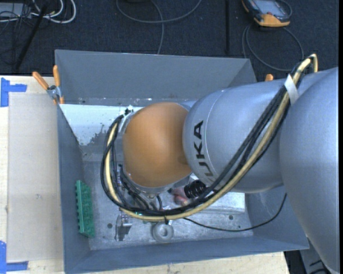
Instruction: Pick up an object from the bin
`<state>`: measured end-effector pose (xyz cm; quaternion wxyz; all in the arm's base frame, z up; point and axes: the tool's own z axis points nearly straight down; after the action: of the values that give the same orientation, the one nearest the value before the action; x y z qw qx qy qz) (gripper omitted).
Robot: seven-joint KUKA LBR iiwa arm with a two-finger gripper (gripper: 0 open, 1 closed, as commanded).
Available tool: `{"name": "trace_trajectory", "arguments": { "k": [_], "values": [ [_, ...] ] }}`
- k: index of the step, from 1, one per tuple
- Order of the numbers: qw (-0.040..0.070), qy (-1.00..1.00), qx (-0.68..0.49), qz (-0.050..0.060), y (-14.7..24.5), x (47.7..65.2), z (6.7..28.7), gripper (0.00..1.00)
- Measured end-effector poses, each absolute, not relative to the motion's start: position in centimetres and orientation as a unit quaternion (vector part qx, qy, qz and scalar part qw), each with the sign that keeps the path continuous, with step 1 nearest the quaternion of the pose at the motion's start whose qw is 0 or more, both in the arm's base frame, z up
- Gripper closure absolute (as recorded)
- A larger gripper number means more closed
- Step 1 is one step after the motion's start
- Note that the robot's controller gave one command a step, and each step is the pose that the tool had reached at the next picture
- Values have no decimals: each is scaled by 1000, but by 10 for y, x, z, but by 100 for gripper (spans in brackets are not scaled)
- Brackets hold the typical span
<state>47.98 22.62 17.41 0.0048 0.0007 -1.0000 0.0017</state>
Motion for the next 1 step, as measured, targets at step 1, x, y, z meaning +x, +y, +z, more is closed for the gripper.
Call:
{"name": "trace_trajectory", "arguments": {
  "k": [1],
  "values": [
    [2,-994,112,2,162,497,159,0]
  ]
}}
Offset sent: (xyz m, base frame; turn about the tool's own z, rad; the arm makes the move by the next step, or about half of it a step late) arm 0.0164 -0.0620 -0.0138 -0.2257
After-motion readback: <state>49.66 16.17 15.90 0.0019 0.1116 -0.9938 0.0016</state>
